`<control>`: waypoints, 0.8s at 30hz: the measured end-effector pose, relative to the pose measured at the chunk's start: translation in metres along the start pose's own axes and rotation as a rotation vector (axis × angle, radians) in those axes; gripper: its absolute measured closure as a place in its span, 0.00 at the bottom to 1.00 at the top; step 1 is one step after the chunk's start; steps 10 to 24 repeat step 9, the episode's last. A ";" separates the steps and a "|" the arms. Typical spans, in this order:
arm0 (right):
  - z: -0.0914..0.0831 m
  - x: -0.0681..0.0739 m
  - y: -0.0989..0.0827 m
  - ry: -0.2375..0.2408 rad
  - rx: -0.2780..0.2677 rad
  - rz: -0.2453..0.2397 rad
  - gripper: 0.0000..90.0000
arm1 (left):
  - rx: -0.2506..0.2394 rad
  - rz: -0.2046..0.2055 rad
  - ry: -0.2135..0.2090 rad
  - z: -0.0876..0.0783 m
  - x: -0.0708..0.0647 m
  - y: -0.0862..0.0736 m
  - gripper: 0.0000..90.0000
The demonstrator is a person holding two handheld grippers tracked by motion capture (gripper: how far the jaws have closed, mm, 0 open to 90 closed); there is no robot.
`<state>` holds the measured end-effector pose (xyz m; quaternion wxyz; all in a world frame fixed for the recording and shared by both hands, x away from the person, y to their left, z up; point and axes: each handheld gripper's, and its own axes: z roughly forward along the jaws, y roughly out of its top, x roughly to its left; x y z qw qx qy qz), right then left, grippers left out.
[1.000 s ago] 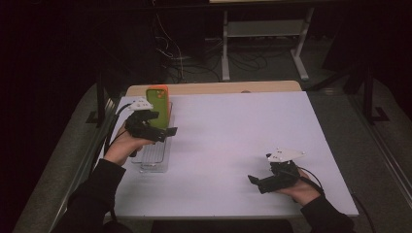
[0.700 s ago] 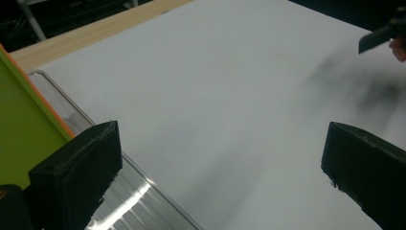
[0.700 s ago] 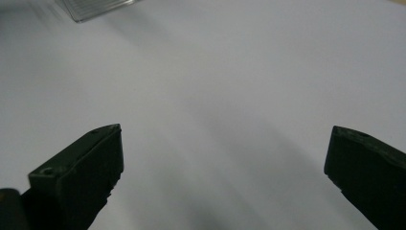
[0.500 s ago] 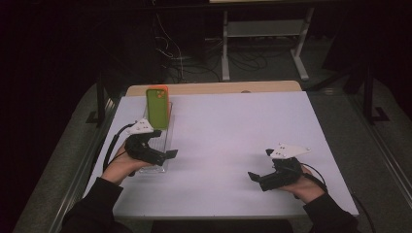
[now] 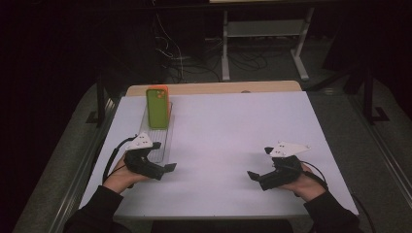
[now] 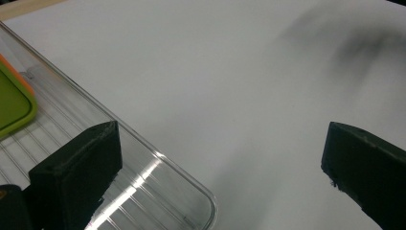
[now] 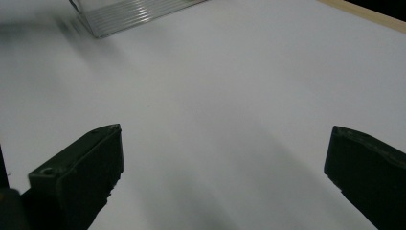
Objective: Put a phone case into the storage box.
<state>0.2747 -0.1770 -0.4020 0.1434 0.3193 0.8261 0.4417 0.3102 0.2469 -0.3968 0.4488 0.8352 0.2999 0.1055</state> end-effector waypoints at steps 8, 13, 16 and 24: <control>0.000 -0.002 0.000 -0.006 -0.011 -0.016 0.00 | 0.017 0.022 -0.006 0.002 -0.002 -0.001 0.00; 0.000 -0.002 0.000 -0.007 -0.009 -0.012 0.00 | 0.018 0.025 -0.005 0.002 -0.002 -0.001 0.00; 0.000 -0.002 0.000 -0.007 -0.009 -0.012 0.00 | 0.018 0.025 -0.005 0.002 -0.002 -0.001 0.00; 0.000 -0.002 0.000 -0.007 -0.009 -0.012 0.00 | 0.018 0.025 -0.005 0.002 -0.002 -0.001 0.00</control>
